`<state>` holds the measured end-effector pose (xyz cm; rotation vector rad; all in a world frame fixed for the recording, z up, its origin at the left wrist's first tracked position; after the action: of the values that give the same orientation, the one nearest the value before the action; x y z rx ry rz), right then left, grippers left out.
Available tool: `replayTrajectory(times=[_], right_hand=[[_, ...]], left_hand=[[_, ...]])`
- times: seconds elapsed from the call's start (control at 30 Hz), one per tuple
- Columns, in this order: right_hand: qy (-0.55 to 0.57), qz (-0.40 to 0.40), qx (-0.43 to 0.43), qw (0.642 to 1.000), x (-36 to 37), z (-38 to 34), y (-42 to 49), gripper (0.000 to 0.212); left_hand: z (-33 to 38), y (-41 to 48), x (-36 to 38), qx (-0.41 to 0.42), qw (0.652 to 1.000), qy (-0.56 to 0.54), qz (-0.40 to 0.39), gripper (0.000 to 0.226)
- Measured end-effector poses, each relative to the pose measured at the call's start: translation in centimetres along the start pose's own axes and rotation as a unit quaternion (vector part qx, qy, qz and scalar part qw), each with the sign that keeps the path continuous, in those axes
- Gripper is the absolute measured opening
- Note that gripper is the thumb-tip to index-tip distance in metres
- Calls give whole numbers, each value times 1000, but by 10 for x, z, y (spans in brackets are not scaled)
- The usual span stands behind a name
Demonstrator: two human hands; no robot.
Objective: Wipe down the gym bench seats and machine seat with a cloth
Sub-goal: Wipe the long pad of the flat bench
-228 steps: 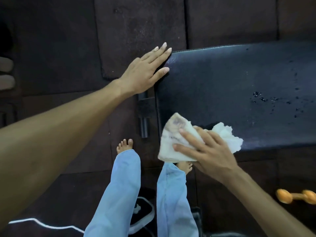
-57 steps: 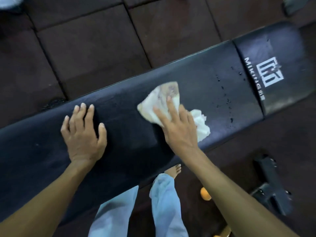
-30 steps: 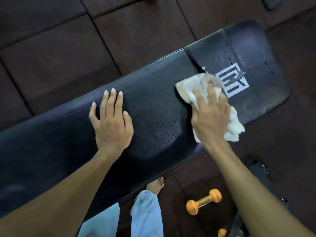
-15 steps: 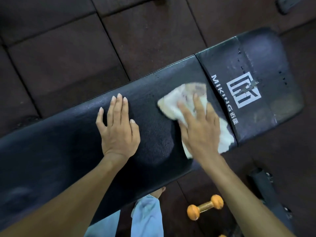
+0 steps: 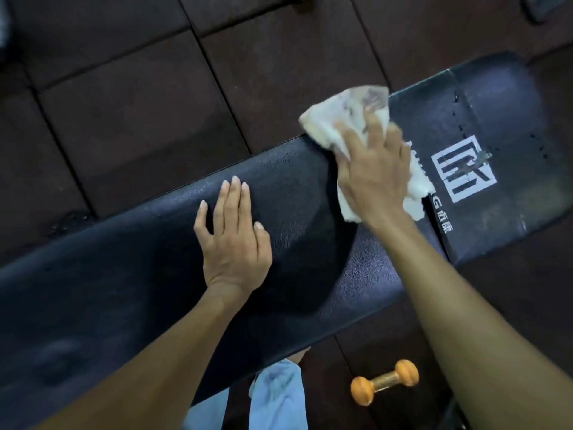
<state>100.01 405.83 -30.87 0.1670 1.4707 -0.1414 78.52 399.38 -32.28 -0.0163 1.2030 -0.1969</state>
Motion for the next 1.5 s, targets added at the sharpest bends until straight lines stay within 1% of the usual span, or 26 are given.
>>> replayTrajectory(times=[0.03,0.07,0.13,0.23,0.33,0.43,0.53,0.63,0.73,0.83,0.93,1.0,1.07,1.13,1.2,1.27,1.33,1.37,1.43,1.5], right_hand=[[8,-14,36,999,-2,-2,10,34],[12,-24,53,998,-4,-6,12,35],[11,-28,40,999,-7,-12,-5,37],[-2,-31,7,999,-11,-2,-55,40],[-13,-53,4,999,-11,7,-77,48],[-34,-51,-11,998,-6,5,-48,59],[-28,-52,0,998,-4,-3,-3,65],[-21,-60,11,998,-2,-15,10,61],[-3,-6,-26,1000,-2,-11,-4,51],[15,29,-53,998,0,0,-37,49],[30,4,-48,998,-7,3,-92,52],[77,-23,-44,996,-14,13,-114,51],[164,-7,-4,986,-27,35,-114,49],[207,45,75,974,-48,66,-102,48],[212,99,127,964,-64,103,-84,44],[184,124,168,961,-63,141,-62,42],[153,94,204,962,-38,170,-39,43],[126,68,202,969,-23,175,-31,45],[61,18,203,977,1,172,-27,48],[40,1,238,971,9,163,-30,49]], left_hand=[[0,0,0,0,1000,0,0,61],[0,1,0,-1,1000,-1,1,60],[1,1,0,0,1000,-4,0,60],[2,1,-1,2,1000,-3,2,60],[0,1,-1,9,1000,4,13,59],[0,1,-1,11,1000,6,21,59],[1,1,0,10,1000,9,19,60],[2,1,1,9,1000,17,17,60],[3,1,0,6,1000,5,18,61],[3,0,0,10,1000,8,22,61],[4,-1,-2,10,1000,5,22,61],[4,-2,-2,15,1000,15,21,60],[3,-1,-1,19,999,21,21,60],[2,0,1,21,999,21,24,61],[2,1,0,23,999,16,30,62],[3,1,0,27,999,12,33,63],[4,2,-1,24,999,9,29,64],[5,3,-1,20,999,10,27,64],[5,1,-3,10,1000,14,24,65],[5,1,-4,4,1000,12,18,66]])
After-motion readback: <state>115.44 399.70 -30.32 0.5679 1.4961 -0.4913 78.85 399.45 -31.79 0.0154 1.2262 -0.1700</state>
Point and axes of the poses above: each hand's wrist, its own y-axis towards the middle knuckle, its own x-axis out of the palm, z = x × y, the point moved 2 cm from there along y, towards the middle knuckle, and after that the axes turned 10 degrees about -y, right-handed, at the moved point
